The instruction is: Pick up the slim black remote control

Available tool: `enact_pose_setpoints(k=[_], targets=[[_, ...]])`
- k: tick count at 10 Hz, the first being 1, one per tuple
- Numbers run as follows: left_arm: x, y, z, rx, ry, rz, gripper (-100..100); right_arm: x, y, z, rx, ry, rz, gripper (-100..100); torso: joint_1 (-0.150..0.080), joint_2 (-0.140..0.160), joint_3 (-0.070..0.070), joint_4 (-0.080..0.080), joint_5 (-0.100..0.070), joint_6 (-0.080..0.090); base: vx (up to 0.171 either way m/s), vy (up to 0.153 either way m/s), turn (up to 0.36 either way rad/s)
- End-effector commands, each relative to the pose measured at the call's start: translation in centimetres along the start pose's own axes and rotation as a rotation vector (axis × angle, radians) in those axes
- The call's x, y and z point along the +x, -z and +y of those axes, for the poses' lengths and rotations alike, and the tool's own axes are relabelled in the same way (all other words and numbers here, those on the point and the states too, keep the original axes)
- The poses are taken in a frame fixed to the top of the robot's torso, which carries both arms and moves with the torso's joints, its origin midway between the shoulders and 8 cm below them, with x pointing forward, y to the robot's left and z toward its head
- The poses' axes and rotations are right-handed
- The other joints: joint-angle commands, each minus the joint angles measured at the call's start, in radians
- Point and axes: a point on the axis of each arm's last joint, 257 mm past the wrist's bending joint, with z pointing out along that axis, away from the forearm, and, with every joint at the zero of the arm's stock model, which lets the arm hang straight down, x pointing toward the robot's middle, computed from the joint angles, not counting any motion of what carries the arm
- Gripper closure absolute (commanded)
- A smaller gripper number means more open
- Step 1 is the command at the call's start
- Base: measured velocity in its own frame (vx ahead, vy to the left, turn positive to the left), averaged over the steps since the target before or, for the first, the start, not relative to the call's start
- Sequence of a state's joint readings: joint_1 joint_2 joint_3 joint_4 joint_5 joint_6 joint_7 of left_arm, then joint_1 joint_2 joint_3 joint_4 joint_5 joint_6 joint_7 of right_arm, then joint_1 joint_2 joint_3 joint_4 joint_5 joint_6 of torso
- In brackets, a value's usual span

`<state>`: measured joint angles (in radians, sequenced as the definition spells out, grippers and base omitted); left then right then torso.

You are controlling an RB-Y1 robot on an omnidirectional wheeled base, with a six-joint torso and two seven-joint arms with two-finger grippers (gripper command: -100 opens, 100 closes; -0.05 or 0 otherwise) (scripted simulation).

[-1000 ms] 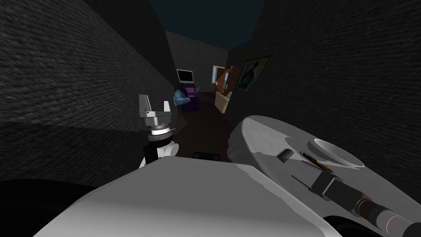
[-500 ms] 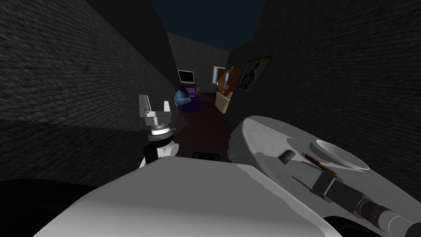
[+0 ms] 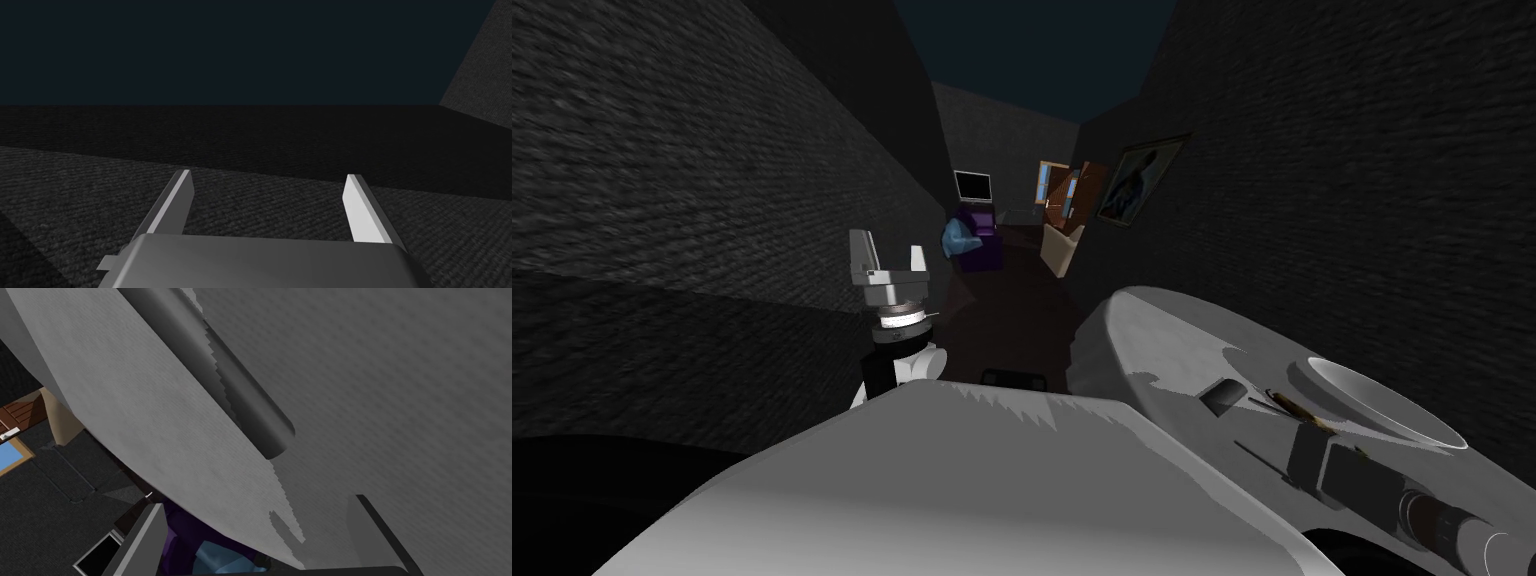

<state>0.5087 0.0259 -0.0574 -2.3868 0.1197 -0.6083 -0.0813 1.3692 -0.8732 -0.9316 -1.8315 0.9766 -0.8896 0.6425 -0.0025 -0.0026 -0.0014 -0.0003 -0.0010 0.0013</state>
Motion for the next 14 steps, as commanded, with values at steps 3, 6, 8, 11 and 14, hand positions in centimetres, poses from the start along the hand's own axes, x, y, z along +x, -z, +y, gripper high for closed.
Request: enact_pose_setpoints(k=[3,6,8,11,14], targets=[[0.0,0.0,0.0,0.000,0.000,0.000,0,1.0,0.7,1.2,-0.098,0.074,0.041,-100,-0.002,0.004,0.002,0.001,0.000,-0.001,-0.062,-0.055,0.229],[0.0,0.0,0.0,0.000,0.000,0.000,0,2.0,1.4,2.4,-0.205,0.145,0.078,-100,-0.002,0.002,0.001,0.001,0.000,0.000,-0.032,-0.046,0.194],[0.0,0.0,0.0,0.000,0.000,0.000,0,2.8,2.0,3.4,-0.291,0.197,0.104,-100,-0.001,0.000,0.000,0.000,0.000,0.000,-0.016,-0.042,0.212],[0.0,0.0,0.0,0.000,0.000,0.000,0,3.8,2.8,4.9,-0.406,0.260,0.131,-100,-0.002,0.000,0.000,0.000,-0.001,0.000,-0.019,-0.049,0.194],[0.0,0.0,0.0,0.000,0.000,0.000,0,4.9,3.9,6.6,-0.536,0.324,0.150,-100,-0.002,0.000,0.000,0.000,-0.001,0.000,-0.011,-0.045,0.166]])
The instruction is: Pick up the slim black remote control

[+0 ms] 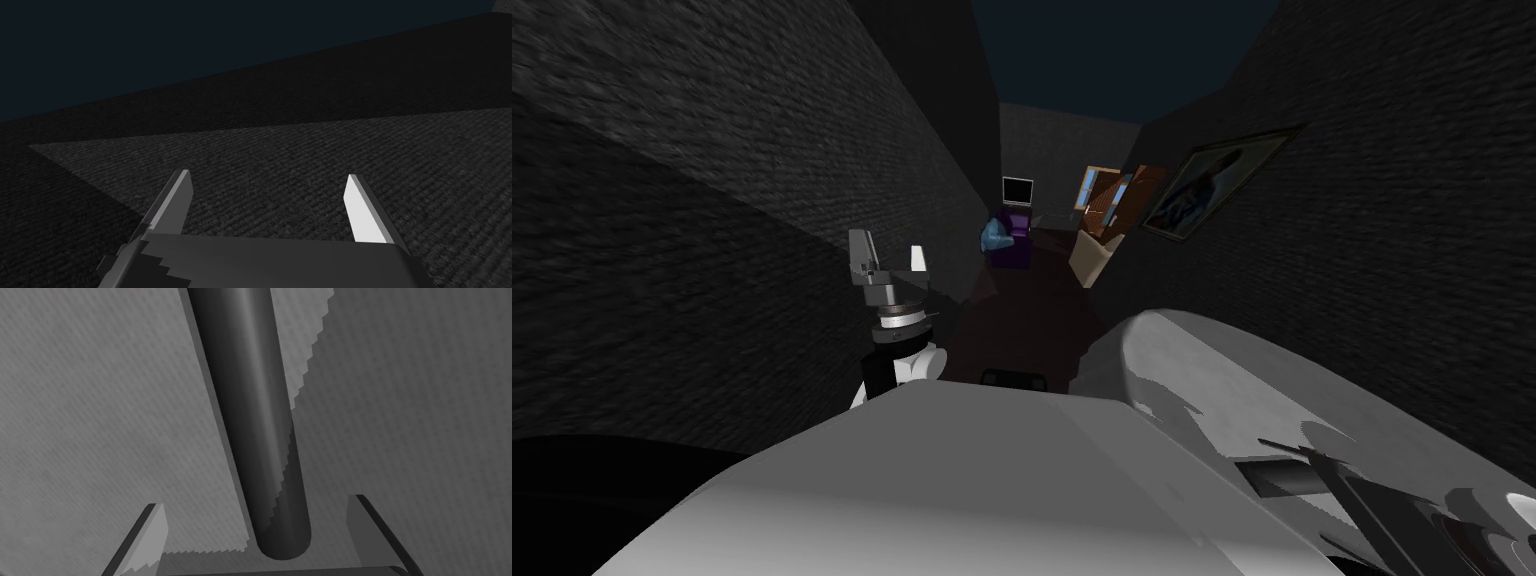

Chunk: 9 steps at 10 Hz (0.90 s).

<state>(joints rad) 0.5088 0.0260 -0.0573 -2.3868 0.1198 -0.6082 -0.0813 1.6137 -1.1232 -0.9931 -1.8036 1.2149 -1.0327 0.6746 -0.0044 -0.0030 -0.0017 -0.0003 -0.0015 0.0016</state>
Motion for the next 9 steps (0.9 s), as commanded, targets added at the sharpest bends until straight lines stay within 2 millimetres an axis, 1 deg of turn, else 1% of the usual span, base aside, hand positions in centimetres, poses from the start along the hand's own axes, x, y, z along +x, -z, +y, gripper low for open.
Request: enact_pose_setpoints(k=[1,2,3,4,5,8,9], targets=[[0.0,0.0,0.0,0.000,0.000,0.000,0,0.2,0.0,1.6,-0.077,0.041,0.005,-100,0.000,0.000,0.000,0.000,0.000,0.000,-0.003,-0.056,0.186],[0.0,0.0,0.0,0.000,0.000,0.000,0,0.3,0.0,2.2,-0.115,0.062,0.007,-100,-0.001,0.000,0.000,0.000,0.000,0.000,0.002,-0.058,0.140],[0.0,0.0,0.0,0.000,0.000,0.000,0,0.3,-0.2,1.8,-0.087,0.046,0.007,-100,-0.001,-0.001,0.000,0.000,0.000,0.000,0.001,-0.027,0.027],[0.0,0.0,0.0,0.000,0.000,0.000,0,0.4,-0.2,1.9,-0.092,0.050,0.006,0,0.001,0.000,0.000,0.000,0.000,0.001,0.001,-0.006,-0.003],[0.0,0.0,0.0,0.000,0.000,0.000,0,0.5,-0.8,2.3,-0.090,0.045,0.008,-100,0.003,0.000,0.000,0.000,0.001,0.001,0.000,0.002,0.041],[0.0,0.0,0.0,0.000,0.000,0.000,0,0.6,-2.1,3.0,-0.087,0.037,0.010,-100,0.004,0.000,0.000,0.000,0.001,0.001,0.000,0.007,0.034],[0.0,0.0,0.0,0.000,0.000,0.000,0,0.5,-1.9,2.9,-0.088,0.039,0.009,-100,0.004,0.000,0.000,0.000,0.001,0.001,0.000,0.000,0.000]])
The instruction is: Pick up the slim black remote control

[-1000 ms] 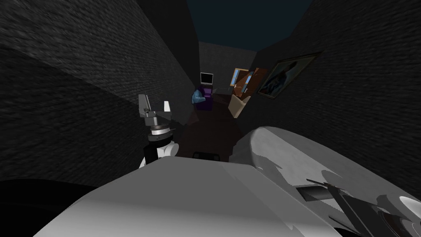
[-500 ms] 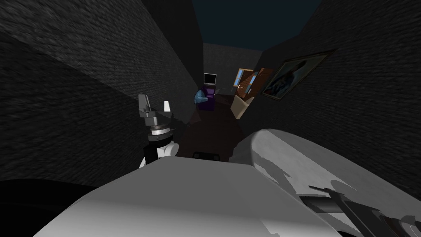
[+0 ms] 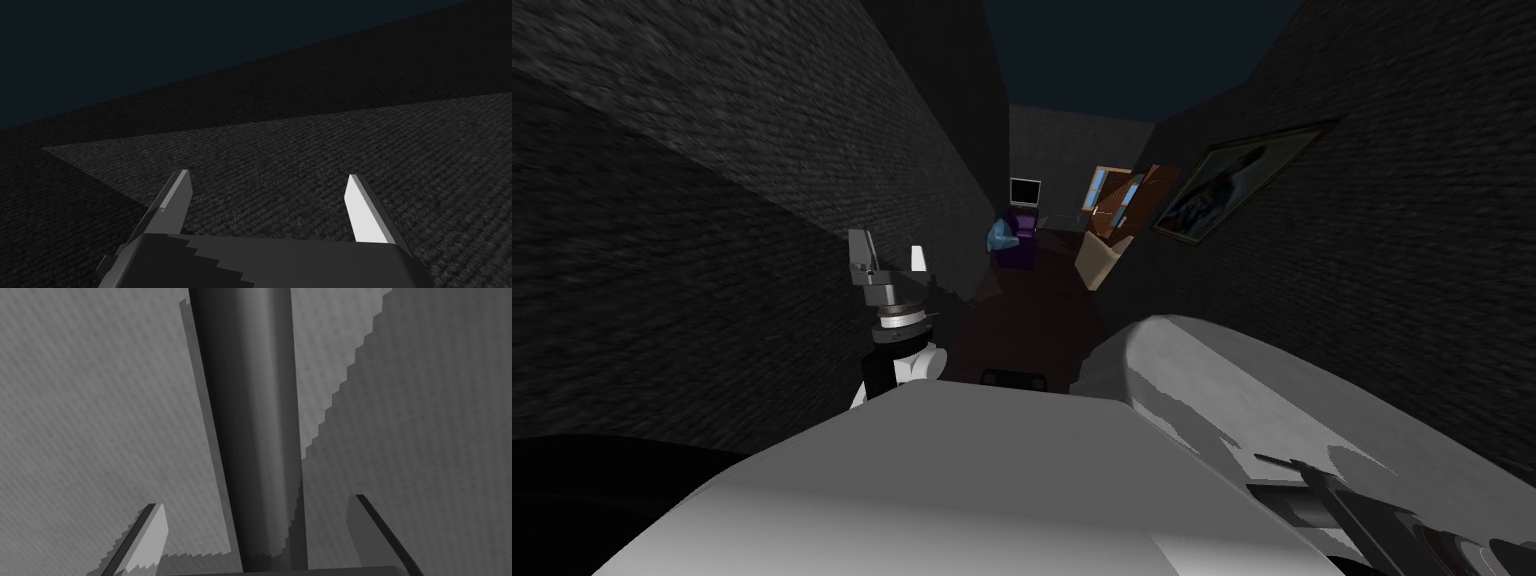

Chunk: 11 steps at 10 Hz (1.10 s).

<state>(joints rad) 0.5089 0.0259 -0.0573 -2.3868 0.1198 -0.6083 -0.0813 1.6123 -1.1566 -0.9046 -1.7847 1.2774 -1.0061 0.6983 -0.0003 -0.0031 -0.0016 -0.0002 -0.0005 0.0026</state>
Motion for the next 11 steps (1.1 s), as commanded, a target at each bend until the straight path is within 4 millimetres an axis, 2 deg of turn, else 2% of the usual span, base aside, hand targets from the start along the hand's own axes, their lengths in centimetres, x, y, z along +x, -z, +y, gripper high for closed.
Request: enact_pose_setpoints(k=[1,5,6,7,9,10,11], targets=[[0.0,0.0,0.0,0.000,0.000,0.000,0,0.0,0.0,0.0,0.000,0.000,0.000,100,0.000,0.000,0.000,0.000,0.000,0.000,0.000,0.000,0.000],[0.0,0.0,0.0,0.000,0.000,0.000,0,0.0,0.0,0.0,-0.002,0.002,0.000,100,-0.002,-0.001,0.000,0.000,-0.002,0.000,-0.001,0.000,0.001],[0.0,0.0,0.0,0.000,0.000,0.000,0,0.0,0.0,0.0,-0.001,0.003,0.000,0,-0.002,-0.001,0.000,0.000,-0.003,0.000,0.000,0.000,0.000],[0.0,0.0,0.0,0.000,0.000,0.000,0,0.0,0.8,-0.3,-0.002,0.004,-0.001,100,-0.002,-0.001,0.000,0.000,-0.003,0.000,0.002,-0.003,-0.044],[0.0,0.0,0.0,0.000,0.000,0.000,0,-0.1,1.6,-0.8,-0.004,0.010,-0.003,100,-0.002,-0.001,0.000,0.000,-0.002,0.000,0.002,-0.008,-0.040],[0.0,0.0,0.0,0.000,0.000,0.000,0,0.0,1.3,-0.7,-0.002,0.008,-0.001,100,-0.002,-0.001,0.000,0.000,-0.002,0.001,0.000,0.000,0.000],[0.0,0.0,0.0,0.000,0.000,0.000,0,-0.1,1.3,-0.6,-0.003,0.009,-0.002,0,-0.002,-0.001,0.000,0.000,-0.003,0.001,0.000,0.000,0.000]])
